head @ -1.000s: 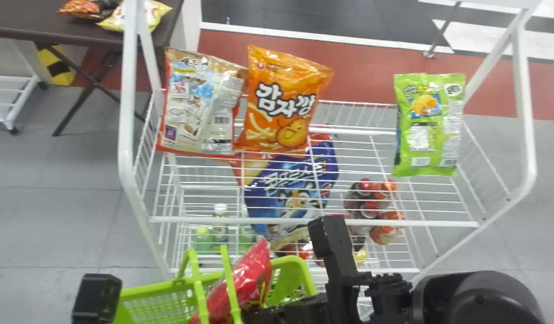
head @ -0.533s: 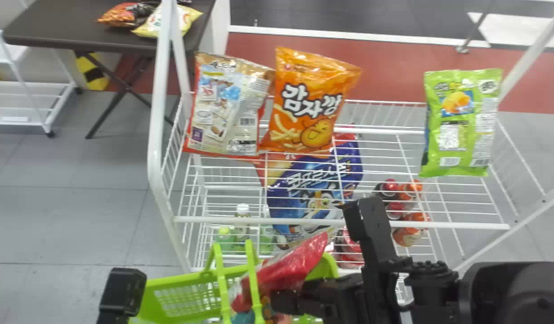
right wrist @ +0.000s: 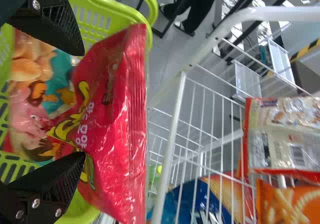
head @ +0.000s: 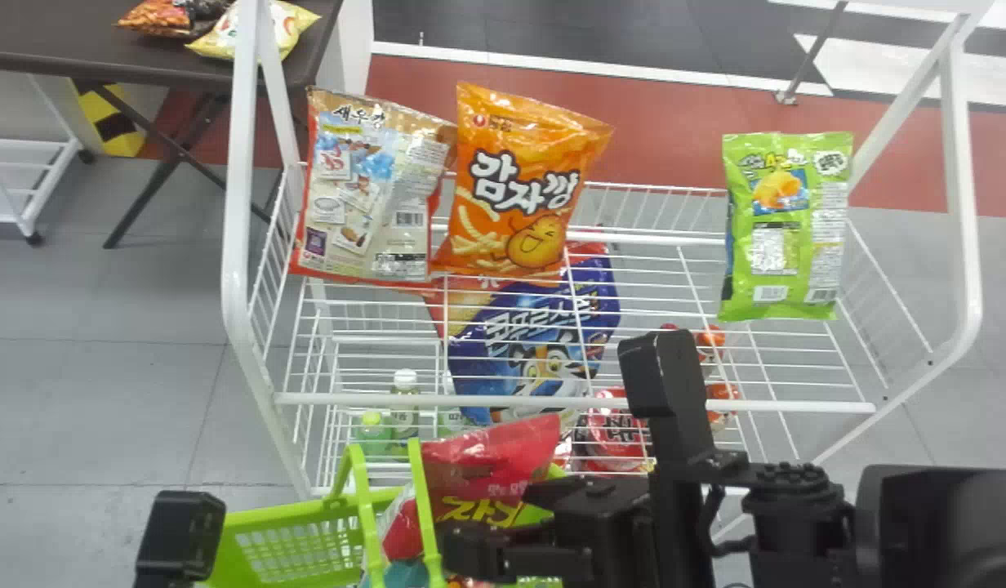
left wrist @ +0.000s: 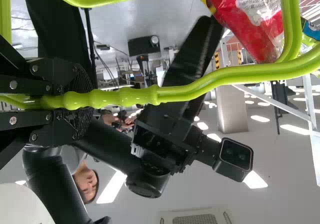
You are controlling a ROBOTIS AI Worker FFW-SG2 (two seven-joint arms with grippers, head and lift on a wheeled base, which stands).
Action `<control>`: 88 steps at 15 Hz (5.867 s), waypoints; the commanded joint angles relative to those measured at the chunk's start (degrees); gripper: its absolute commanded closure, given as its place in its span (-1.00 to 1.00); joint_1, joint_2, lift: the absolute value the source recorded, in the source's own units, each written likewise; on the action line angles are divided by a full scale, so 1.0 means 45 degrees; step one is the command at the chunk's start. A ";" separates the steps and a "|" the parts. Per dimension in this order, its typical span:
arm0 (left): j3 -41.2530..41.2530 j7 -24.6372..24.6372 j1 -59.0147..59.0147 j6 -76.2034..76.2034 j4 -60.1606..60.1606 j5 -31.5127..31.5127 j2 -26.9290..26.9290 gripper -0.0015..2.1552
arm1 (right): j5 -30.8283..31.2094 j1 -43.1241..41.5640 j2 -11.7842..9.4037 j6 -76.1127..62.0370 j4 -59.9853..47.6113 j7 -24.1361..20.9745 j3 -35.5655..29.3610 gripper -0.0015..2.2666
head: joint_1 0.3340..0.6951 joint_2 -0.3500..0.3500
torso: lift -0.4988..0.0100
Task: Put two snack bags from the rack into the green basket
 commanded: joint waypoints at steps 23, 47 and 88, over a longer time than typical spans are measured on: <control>-0.0156 0.0118 -0.0999 0.0015 0.1346 -0.0092 0.0040 -0.01 | 0.9762 -0.0611 0.1411 -1.5273 0.4840 0.3278 0.3301 -0.90 | 1.00 -0.24 | 0.95; 0.0137 -0.0429 -0.1390 0.0015 0.2284 -0.0053 0.0294 -0.01 | 0.8844 -0.7642 0.1930 -1.5000 1.3297 0.1949 0.5997 0.56 | 1.00 0.36 | 0.95; 0.0449 -0.0371 -0.0316 0.0015 0.0780 -0.0073 -0.0097 -0.01 | 0.3395 0.5717 -0.5171 -0.5898 -0.4027 0.2145 0.0391 0.90 | 1.00 -0.69 | 0.95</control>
